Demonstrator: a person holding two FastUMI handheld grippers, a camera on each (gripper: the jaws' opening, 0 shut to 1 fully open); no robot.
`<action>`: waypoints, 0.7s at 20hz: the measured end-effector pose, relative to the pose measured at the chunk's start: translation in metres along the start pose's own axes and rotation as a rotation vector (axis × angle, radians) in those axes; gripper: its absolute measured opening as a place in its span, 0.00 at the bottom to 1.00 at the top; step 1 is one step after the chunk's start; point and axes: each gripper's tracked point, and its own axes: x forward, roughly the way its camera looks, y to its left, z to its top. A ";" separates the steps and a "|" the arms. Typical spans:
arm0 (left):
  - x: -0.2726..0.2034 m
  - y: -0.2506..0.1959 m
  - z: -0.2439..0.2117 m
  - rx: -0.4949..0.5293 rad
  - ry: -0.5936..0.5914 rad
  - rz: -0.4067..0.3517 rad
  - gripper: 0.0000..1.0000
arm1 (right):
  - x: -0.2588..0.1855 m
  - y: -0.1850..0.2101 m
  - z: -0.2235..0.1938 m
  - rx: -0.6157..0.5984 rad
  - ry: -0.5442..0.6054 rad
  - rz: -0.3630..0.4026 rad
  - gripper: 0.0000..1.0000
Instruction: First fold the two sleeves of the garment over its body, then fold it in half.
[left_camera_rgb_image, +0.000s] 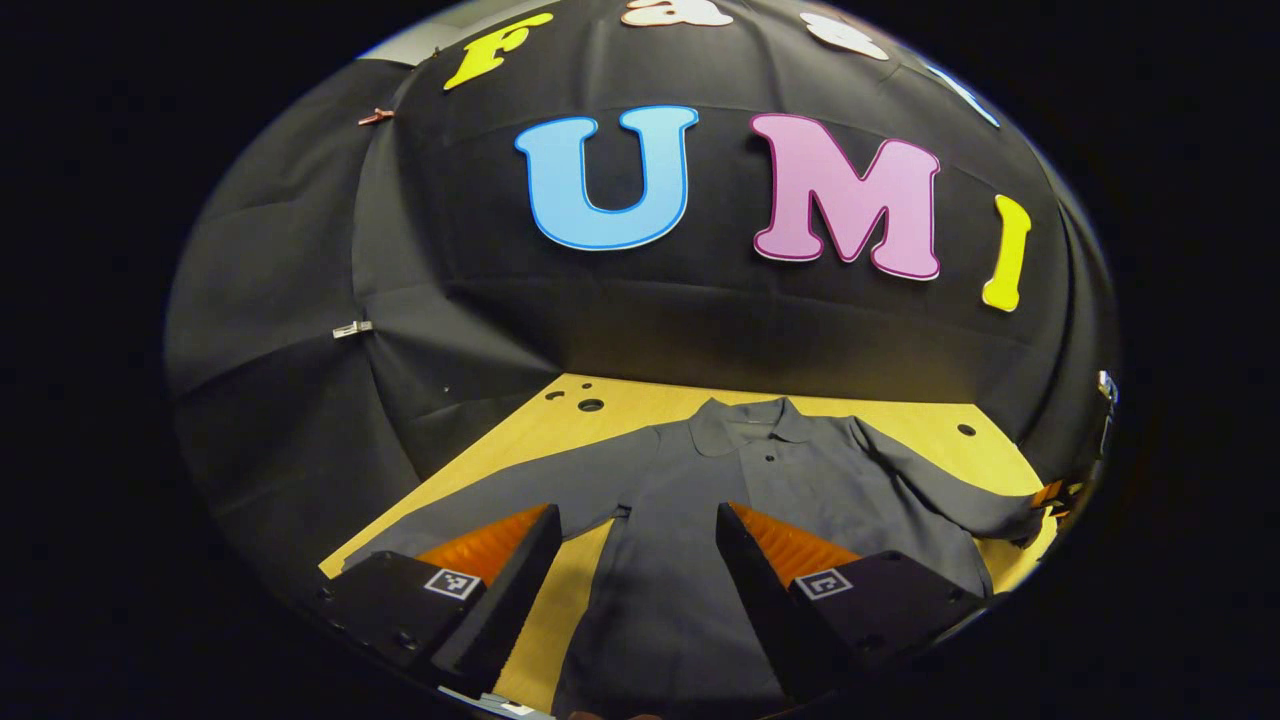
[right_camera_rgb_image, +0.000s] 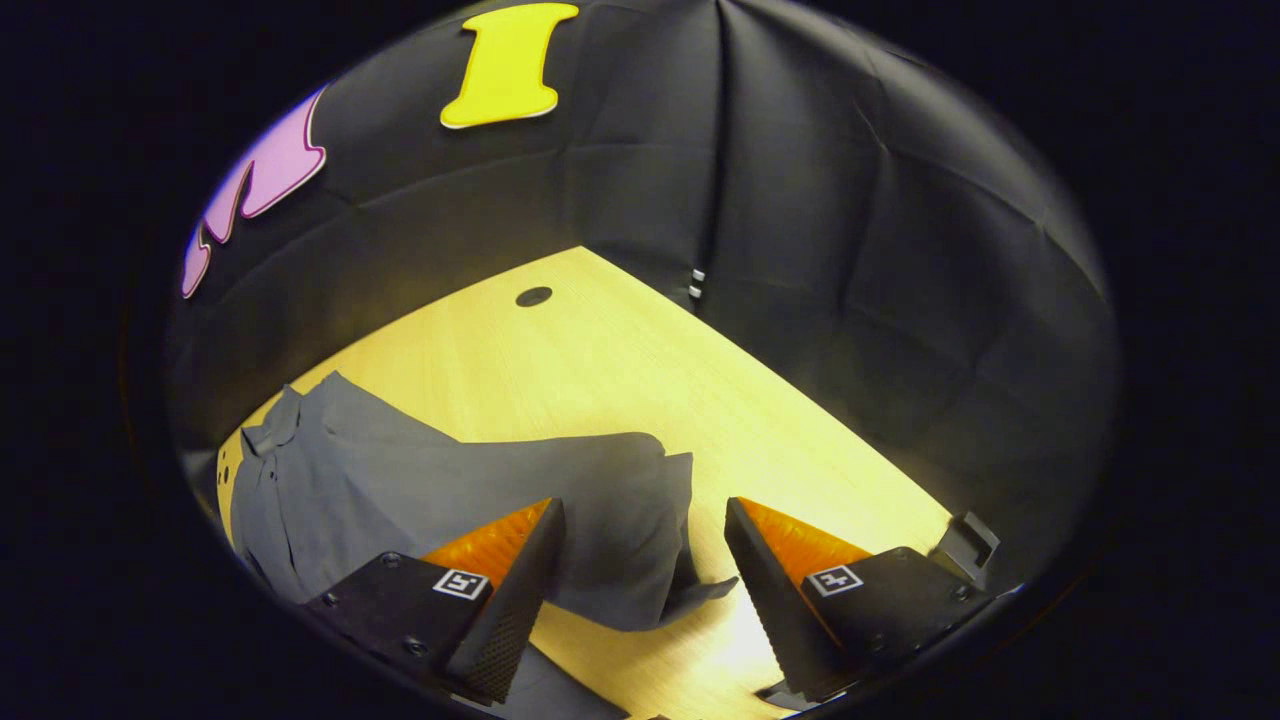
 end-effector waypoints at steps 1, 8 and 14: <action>0.001 -0.001 0.000 0.001 0.005 -0.002 0.98 | 0.007 0.001 -0.002 0.001 0.010 -0.004 0.99; 0.006 -0.004 -0.002 0.005 0.021 -0.008 0.98 | 0.035 -0.006 -0.029 0.006 0.116 -0.031 0.99; 0.007 -0.004 0.000 -0.017 0.022 -0.004 0.98 | 0.034 0.004 -0.028 -0.067 0.135 0.014 0.70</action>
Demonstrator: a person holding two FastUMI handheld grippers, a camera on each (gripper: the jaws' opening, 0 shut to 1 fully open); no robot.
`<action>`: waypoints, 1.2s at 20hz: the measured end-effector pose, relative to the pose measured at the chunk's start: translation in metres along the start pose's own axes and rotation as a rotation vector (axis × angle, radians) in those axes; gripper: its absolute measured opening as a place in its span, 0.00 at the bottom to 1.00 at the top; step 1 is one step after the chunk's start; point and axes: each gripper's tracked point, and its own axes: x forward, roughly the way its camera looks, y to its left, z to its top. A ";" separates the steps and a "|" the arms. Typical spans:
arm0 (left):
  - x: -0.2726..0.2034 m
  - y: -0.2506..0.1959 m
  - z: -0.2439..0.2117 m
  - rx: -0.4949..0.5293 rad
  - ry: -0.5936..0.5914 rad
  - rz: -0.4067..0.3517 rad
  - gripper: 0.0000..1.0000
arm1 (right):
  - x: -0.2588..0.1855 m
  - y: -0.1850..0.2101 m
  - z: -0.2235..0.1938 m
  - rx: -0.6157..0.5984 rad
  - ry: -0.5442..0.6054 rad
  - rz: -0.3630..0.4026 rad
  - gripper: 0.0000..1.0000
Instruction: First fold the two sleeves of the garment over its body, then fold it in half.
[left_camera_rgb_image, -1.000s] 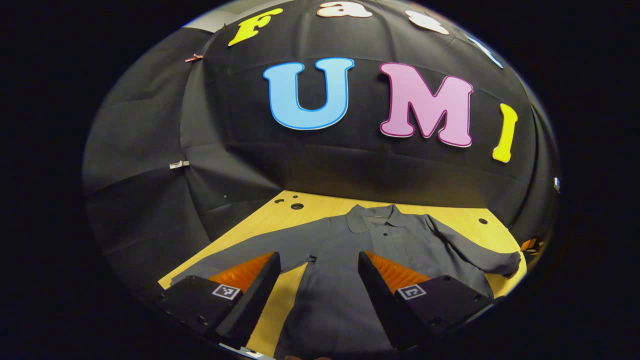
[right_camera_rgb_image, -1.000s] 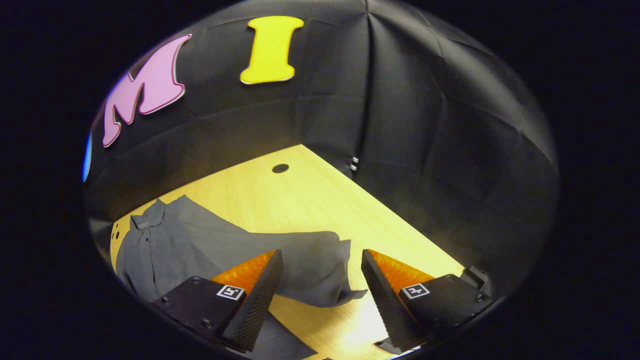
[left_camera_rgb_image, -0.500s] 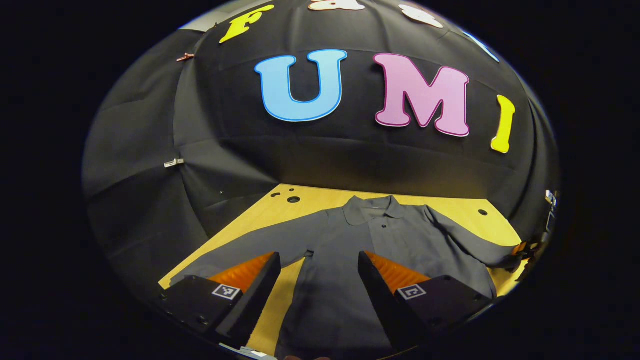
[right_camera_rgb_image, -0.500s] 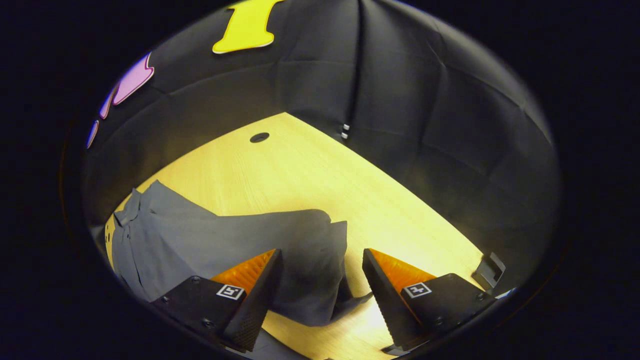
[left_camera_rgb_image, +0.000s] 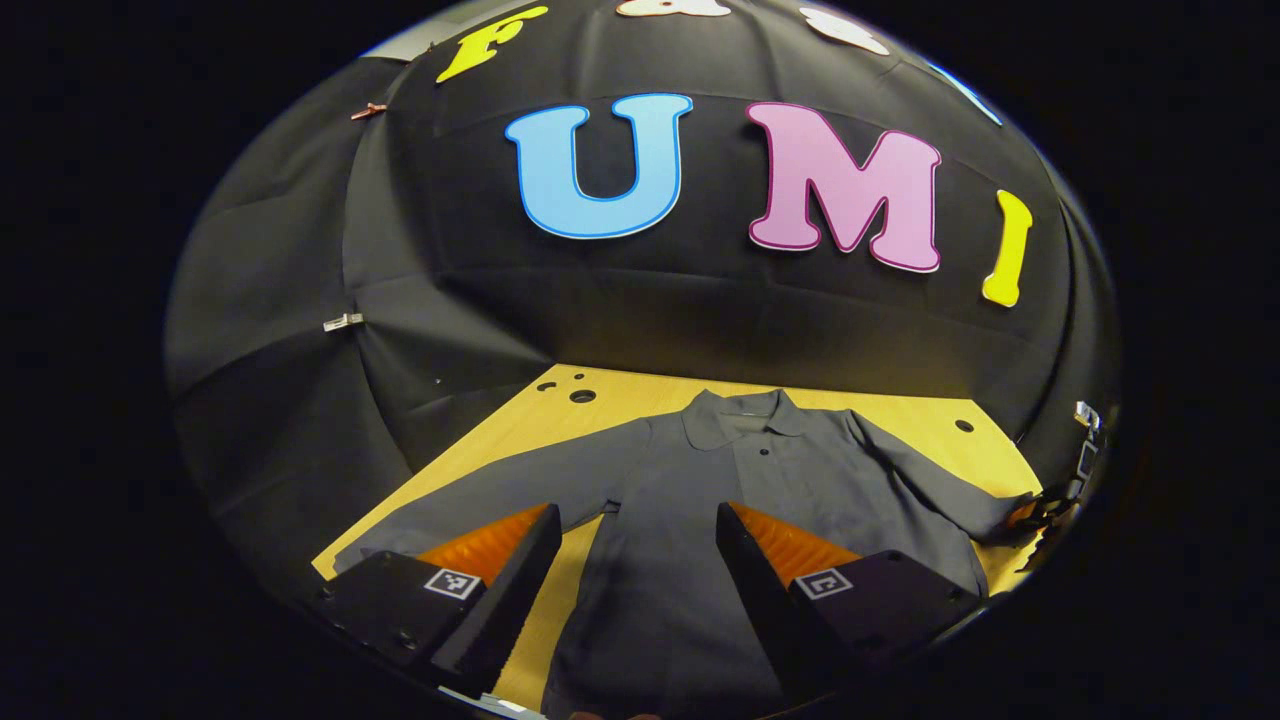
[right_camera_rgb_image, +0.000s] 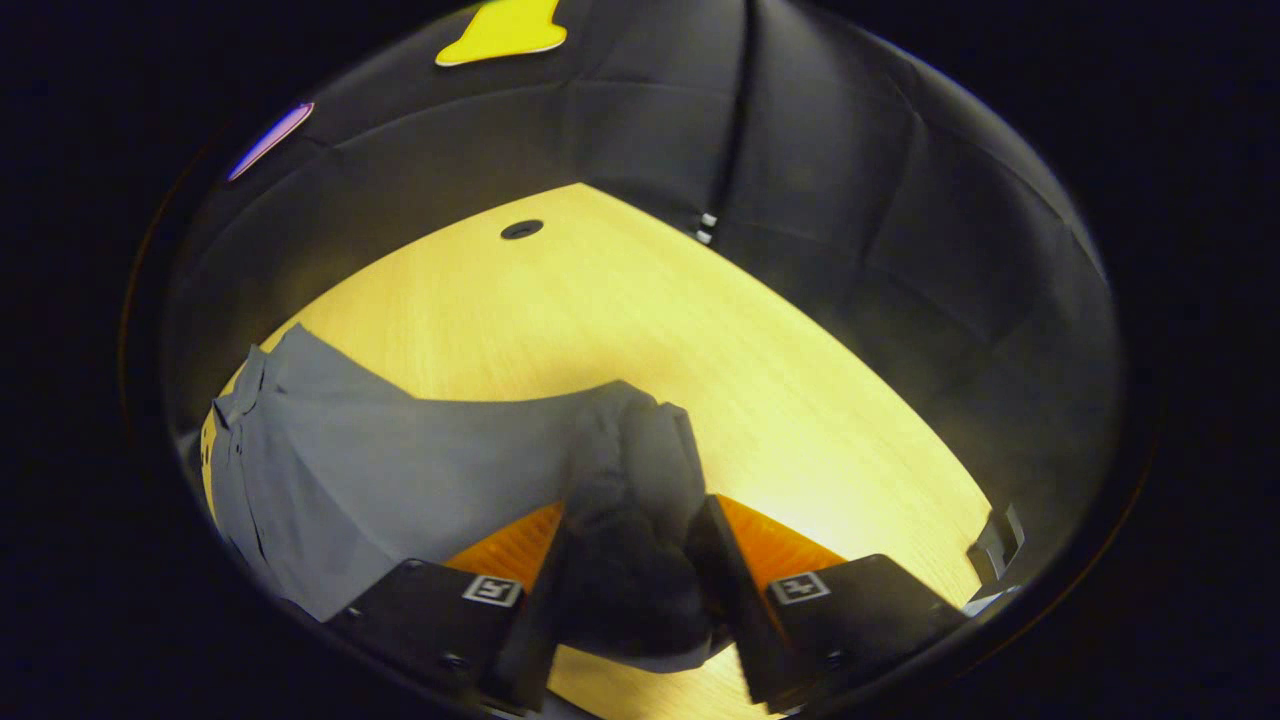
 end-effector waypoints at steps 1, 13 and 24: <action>0.001 -0.001 -0.001 -0.009 0.003 0.002 0.98 | 0.000 0.006 0.002 -0.004 -0.006 0.002 0.53; 0.001 0.007 -0.016 -0.048 0.035 0.030 0.98 | -0.040 0.053 0.035 -0.122 -0.095 0.137 0.07; -0.008 0.033 -0.027 -0.110 0.043 0.064 0.98 | -0.111 0.208 0.108 -0.305 -0.254 0.350 0.07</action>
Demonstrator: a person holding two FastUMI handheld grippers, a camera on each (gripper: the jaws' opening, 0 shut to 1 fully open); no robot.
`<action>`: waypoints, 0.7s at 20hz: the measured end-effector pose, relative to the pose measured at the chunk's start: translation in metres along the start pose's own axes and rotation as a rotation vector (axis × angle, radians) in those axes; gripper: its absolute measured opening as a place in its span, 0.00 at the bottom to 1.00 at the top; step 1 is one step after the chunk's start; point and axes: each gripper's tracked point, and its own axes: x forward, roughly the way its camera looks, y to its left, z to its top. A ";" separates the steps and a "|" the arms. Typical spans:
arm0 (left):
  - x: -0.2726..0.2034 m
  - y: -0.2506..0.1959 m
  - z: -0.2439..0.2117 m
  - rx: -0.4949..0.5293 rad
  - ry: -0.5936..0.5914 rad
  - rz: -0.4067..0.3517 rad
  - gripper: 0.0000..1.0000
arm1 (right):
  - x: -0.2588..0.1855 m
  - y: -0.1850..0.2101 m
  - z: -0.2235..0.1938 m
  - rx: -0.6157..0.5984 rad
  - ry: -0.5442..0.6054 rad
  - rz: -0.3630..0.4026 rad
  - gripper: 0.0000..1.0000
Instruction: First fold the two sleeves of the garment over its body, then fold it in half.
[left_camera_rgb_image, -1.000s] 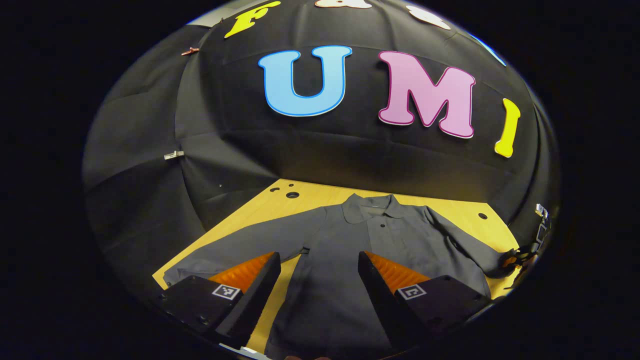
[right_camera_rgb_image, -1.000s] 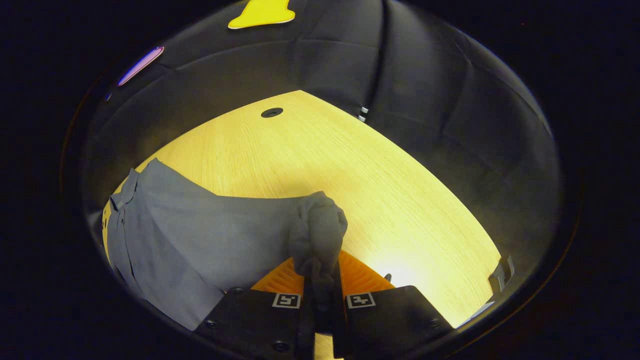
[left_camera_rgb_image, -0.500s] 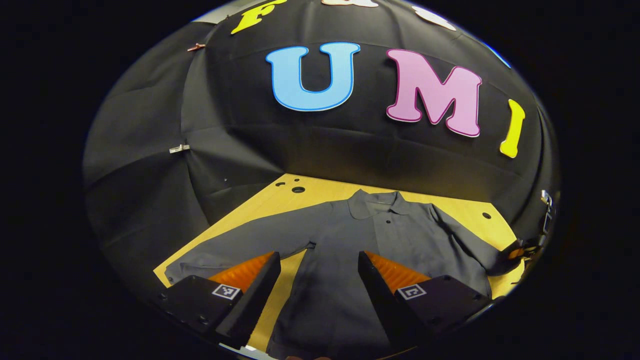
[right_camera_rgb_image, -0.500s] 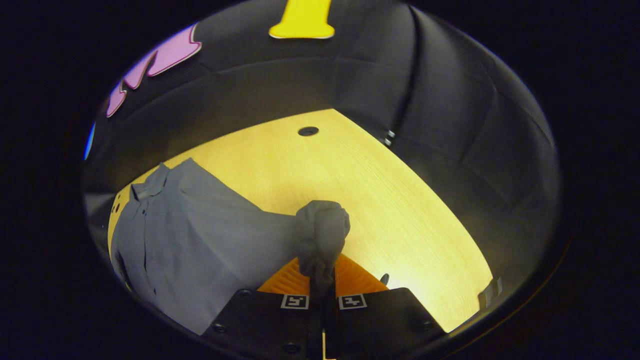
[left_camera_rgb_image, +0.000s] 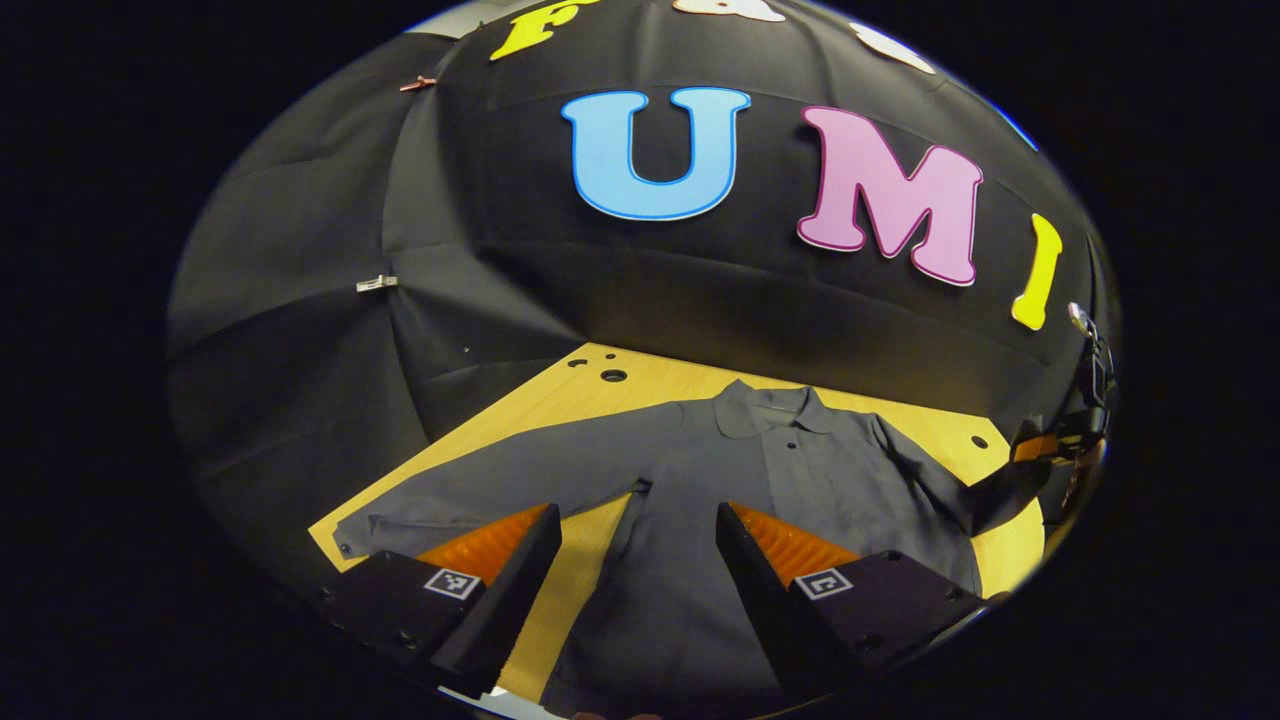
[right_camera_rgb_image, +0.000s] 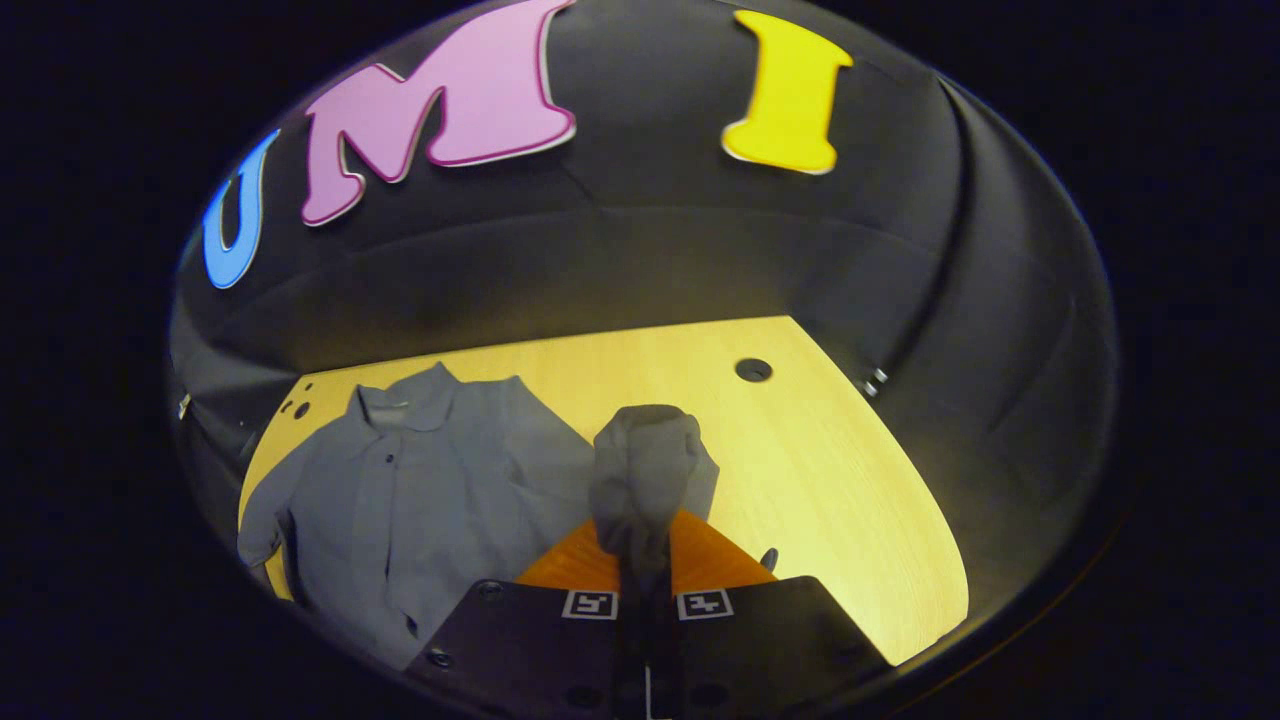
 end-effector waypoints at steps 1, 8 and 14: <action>-0.003 0.004 -0.001 -0.010 0.005 0.007 0.98 | 0.003 0.017 0.011 -0.025 -0.009 0.022 0.07; -0.032 0.057 -0.013 -0.042 0.039 0.085 0.98 | 0.014 0.172 0.054 -0.147 -0.054 0.215 0.07; -0.048 0.116 -0.017 -0.080 0.065 0.179 0.98 | 0.021 0.305 0.031 -0.214 -0.010 0.353 0.07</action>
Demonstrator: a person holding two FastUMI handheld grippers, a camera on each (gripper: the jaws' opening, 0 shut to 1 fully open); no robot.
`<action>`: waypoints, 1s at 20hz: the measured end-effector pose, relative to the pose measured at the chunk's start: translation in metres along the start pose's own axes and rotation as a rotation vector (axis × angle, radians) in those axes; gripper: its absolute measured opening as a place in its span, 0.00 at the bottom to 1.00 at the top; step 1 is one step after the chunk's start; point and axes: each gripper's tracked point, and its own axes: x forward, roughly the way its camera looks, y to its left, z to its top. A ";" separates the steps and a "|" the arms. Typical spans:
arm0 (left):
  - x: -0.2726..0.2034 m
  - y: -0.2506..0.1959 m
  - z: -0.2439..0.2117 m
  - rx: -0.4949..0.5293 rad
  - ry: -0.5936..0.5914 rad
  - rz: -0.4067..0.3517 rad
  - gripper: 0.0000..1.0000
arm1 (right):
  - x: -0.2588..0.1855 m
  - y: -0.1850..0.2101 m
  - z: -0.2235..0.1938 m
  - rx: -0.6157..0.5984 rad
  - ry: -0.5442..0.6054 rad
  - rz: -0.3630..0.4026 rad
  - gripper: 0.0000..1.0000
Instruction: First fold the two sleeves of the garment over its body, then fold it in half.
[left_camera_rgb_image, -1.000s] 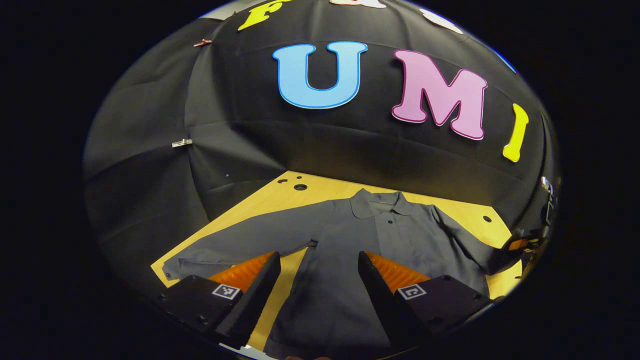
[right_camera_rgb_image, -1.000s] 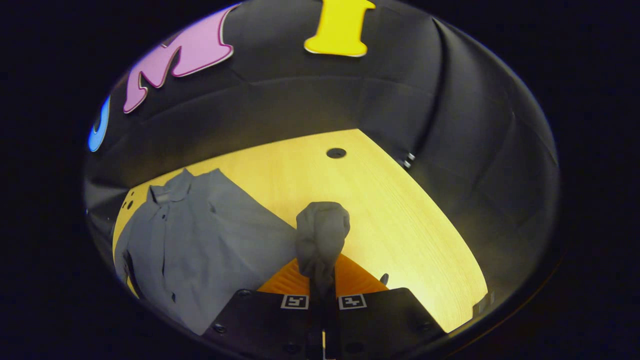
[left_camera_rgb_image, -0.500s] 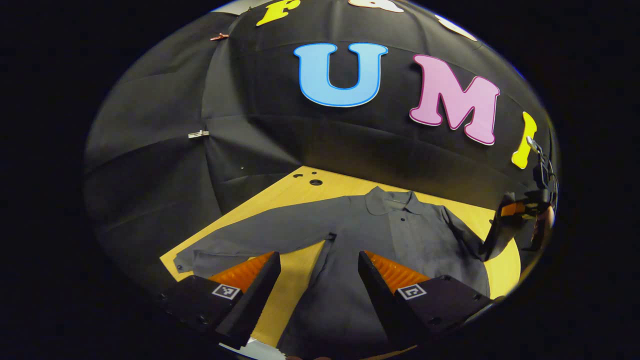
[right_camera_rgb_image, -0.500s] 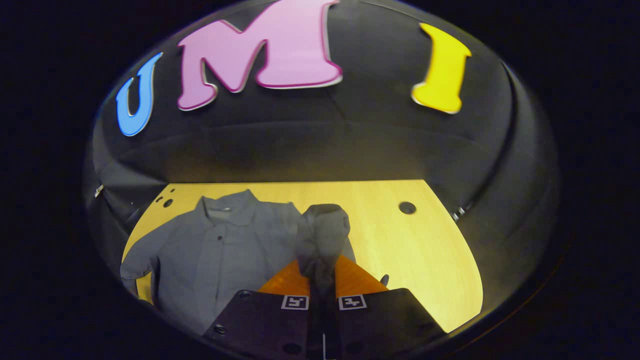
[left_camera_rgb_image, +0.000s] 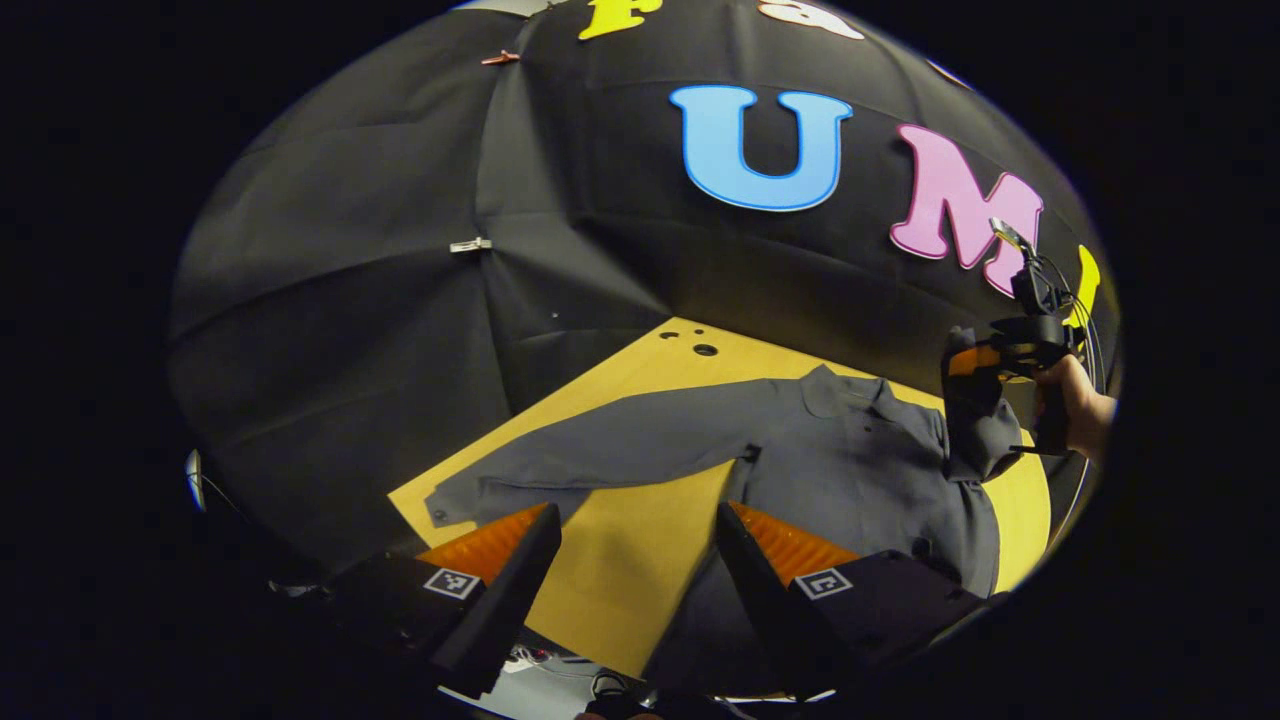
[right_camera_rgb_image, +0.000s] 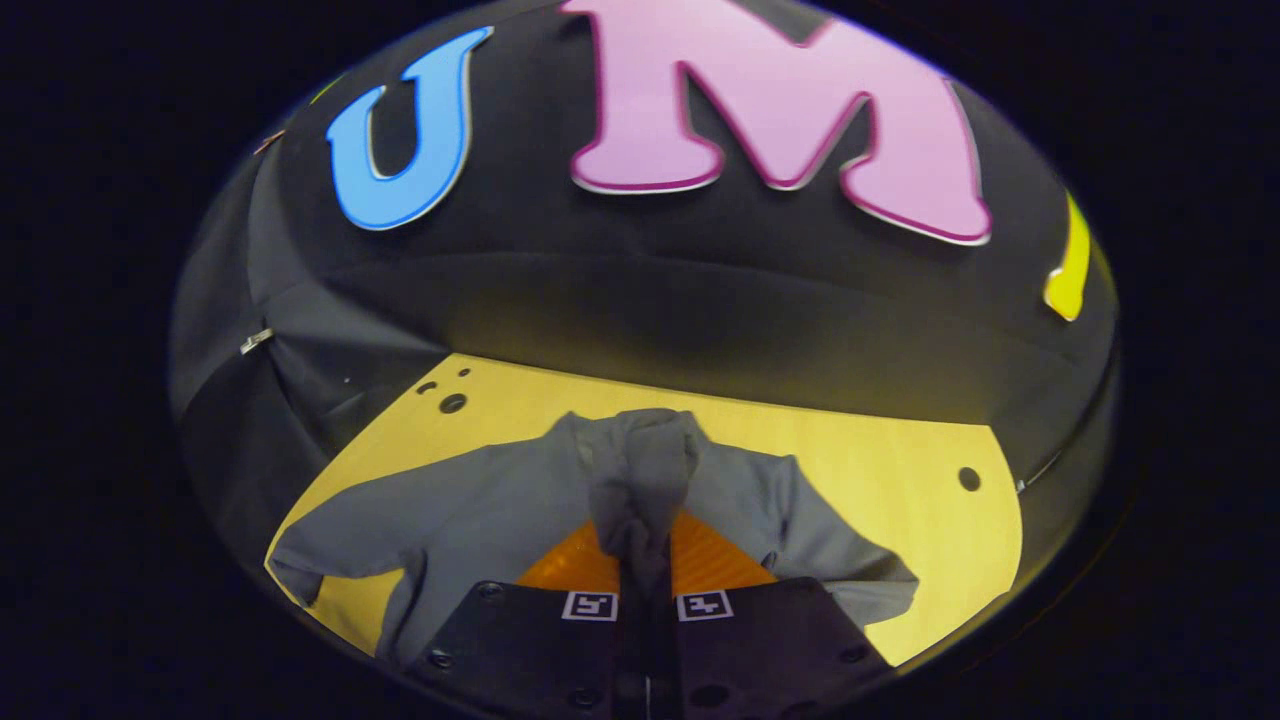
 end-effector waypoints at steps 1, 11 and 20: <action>0.000 0.009 0.000 -0.007 0.000 0.014 0.98 | 0.008 0.022 -0.005 0.005 0.020 0.029 0.07; 0.040 0.070 -0.006 -0.090 0.015 0.096 0.96 | 0.090 0.128 -0.045 -0.036 0.110 0.062 0.07; 0.053 0.129 -0.014 -0.121 0.017 0.178 0.96 | 0.081 0.197 -0.084 -0.082 0.158 0.193 0.60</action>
